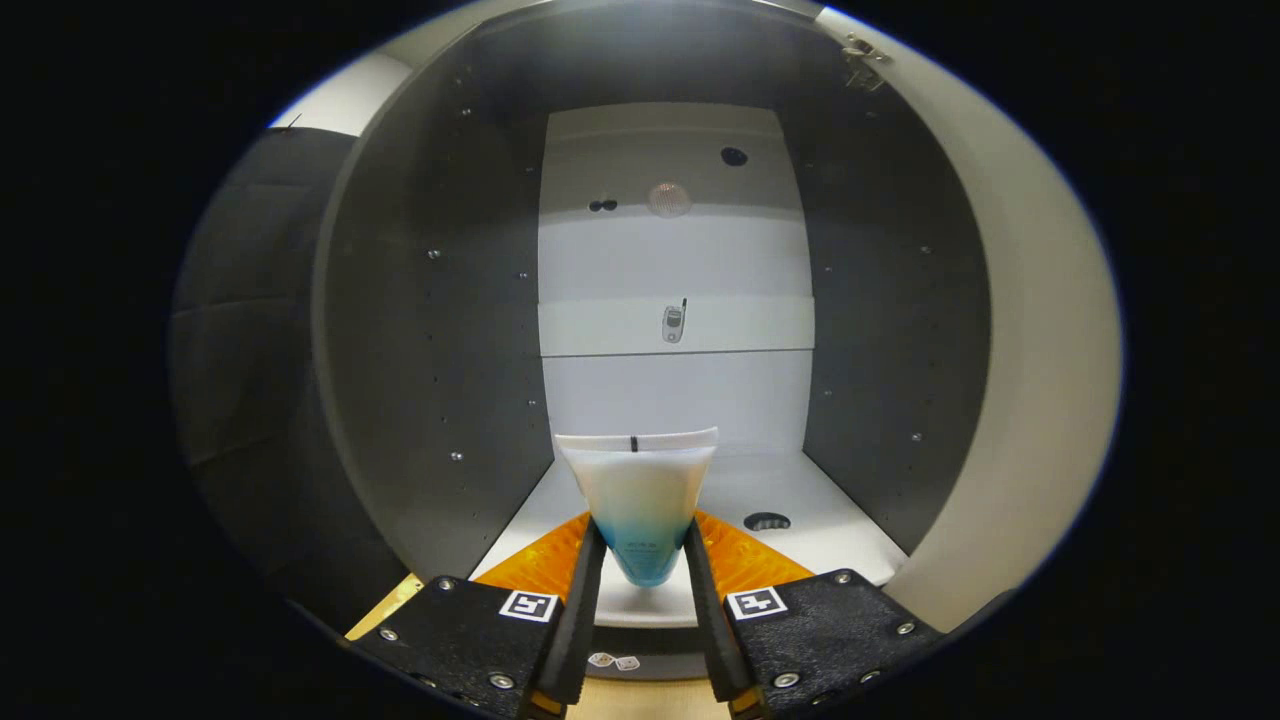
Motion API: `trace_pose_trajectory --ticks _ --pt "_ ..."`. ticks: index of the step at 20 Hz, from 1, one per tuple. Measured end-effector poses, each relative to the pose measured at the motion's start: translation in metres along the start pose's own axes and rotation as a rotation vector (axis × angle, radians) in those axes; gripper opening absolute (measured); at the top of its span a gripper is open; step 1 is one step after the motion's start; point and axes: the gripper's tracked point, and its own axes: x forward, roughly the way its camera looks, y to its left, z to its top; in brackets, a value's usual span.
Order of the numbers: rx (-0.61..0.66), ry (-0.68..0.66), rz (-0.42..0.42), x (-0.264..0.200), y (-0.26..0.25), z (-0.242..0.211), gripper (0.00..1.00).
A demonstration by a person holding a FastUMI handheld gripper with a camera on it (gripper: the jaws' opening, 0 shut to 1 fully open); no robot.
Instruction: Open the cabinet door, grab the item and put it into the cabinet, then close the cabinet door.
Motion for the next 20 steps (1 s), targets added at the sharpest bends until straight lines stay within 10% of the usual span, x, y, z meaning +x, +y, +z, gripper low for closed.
trace_pose_trajectory --ticks 16,20 --pt "-0.013 0.153 -0.059 0.044 -0.018 -0.046 0.56" --pt "0.004 0.128 -0.064 0.026 -0.024 -0.040 0.90"
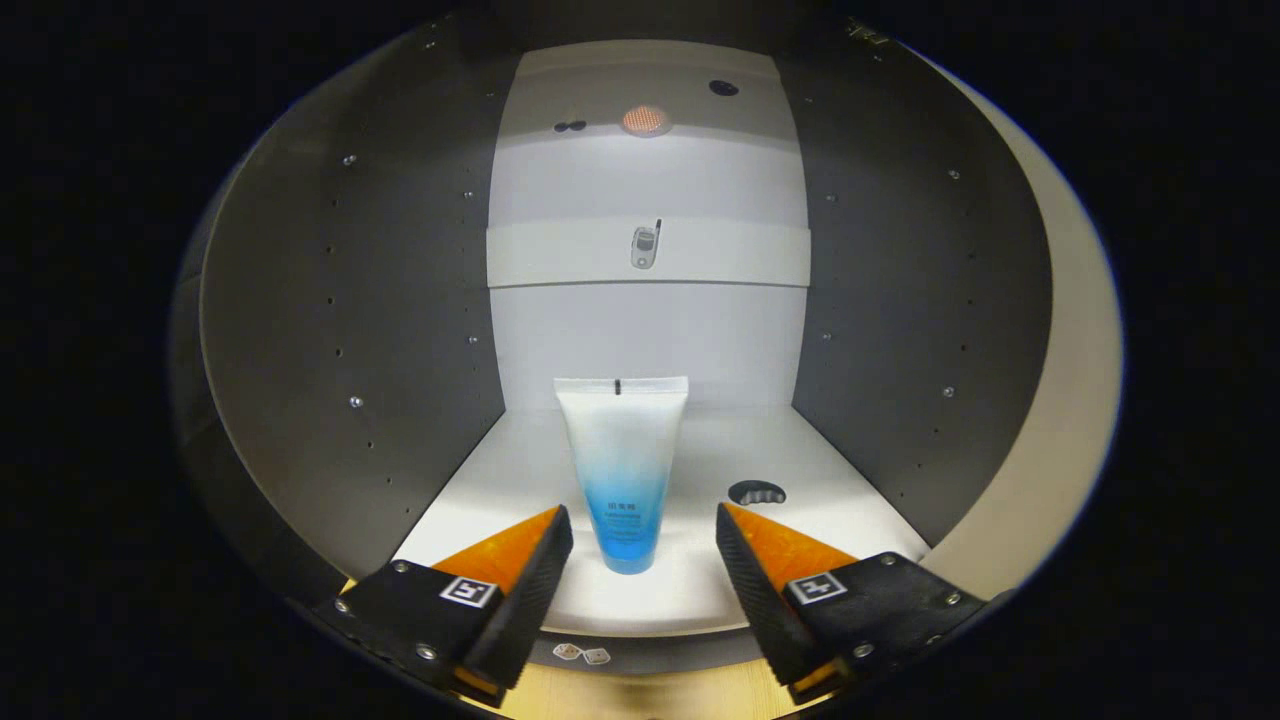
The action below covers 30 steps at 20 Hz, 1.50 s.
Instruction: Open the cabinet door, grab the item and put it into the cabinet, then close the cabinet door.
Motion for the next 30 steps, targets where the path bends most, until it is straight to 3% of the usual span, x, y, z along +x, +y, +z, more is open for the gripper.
trace_pose_trajectory --ticks 1,6,12,24,30 --pt "0.002 -0.008 0.004 -0.006 -0.002 0.001 0.94" --pt "-0.006 -0.101 0.007 -0.060 -0.015 0.023 0.95" --pt "-0.026 -0.273 -0.021 -0.172 -0.041 0.045 0.94" --pt "-0.012 -0.396 -0.121 -0.364 -0.128 0.017 0.94" --pt "-0.005 -0.395 -0.155 -0.426 -0.159 -0.004 0.92"
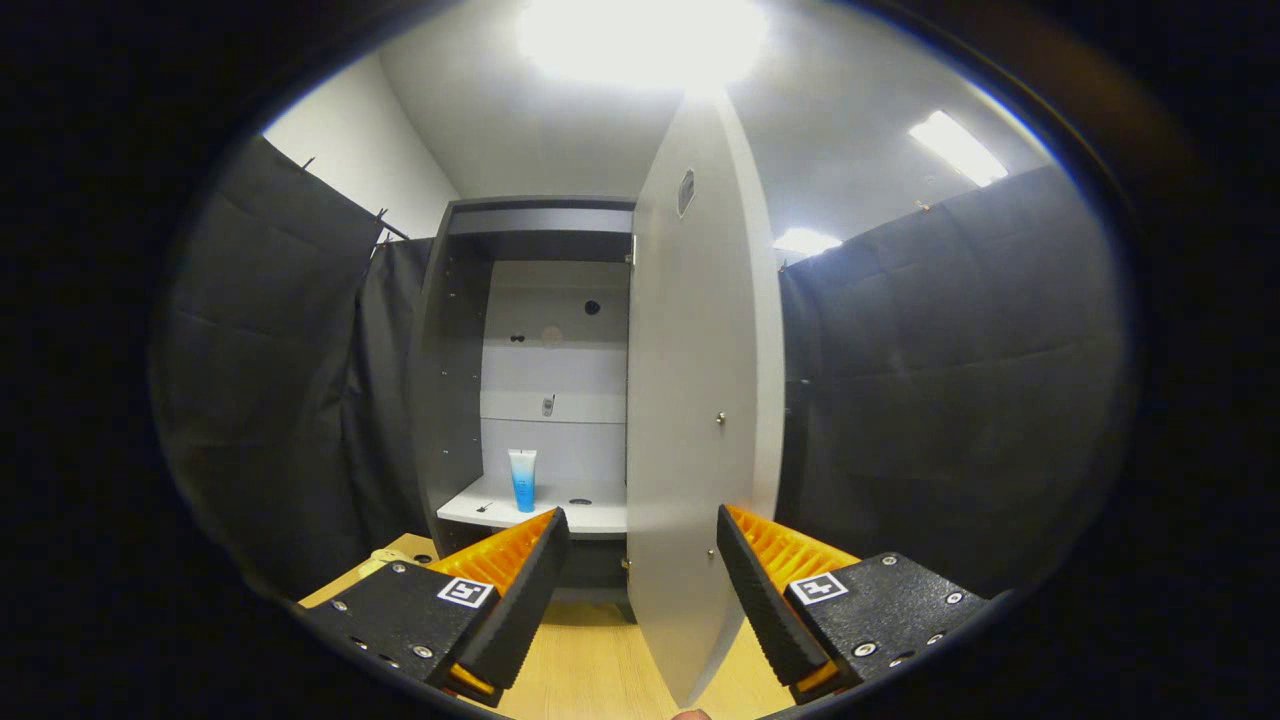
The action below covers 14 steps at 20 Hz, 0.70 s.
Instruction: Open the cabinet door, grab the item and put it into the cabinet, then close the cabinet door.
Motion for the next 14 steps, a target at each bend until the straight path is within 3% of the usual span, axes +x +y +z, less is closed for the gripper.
trace_pose_trajectory --ticks 4,8,11,14 --pt "0.010 -0.019 -0.099 -0.028 -0.039 0.006 0.93" --pt "0.038 -0.032 -0.267 -0.035 -0.102 0.007 0.93" --pt "0.074 -0.021 -0.395 -0.021 -0.146 -0.005 0.93" --pt "0.074 0.016 -0.450 0.004 -0.170 -0.021 0.94"
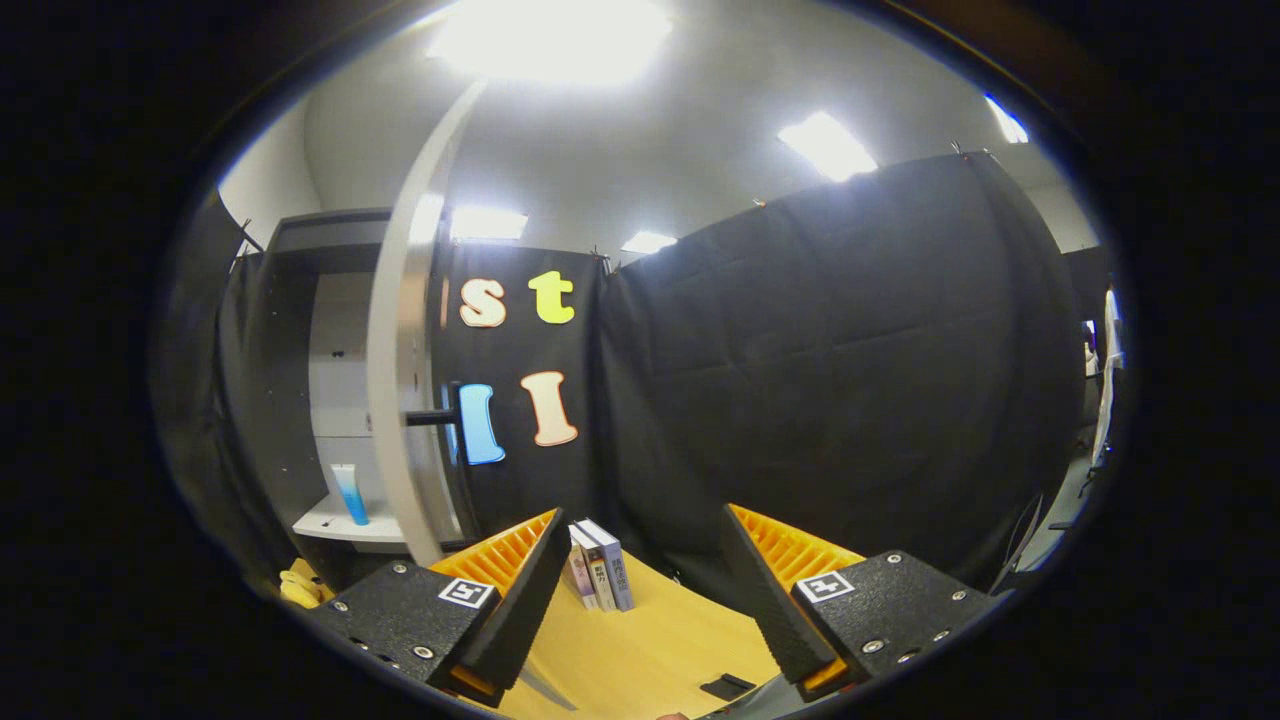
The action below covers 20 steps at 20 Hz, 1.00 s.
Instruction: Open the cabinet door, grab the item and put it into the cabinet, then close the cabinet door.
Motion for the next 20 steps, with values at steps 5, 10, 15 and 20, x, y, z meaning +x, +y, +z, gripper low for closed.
trace_pose_trajectory --ticks 5,10,15,20 --pt "0.000 0.044 0.014 0.044 0.021 -0.009 0.95" --pt "-0.039 0.034 0.018 0.041 0.039 -0.008 0.89" --pt "-0.048 0.030 0.064 0.024 0.064 -0.007 0.88" --pt "-0.018 0.044 0.187 -0.005 0.119 -0.015 0.88"
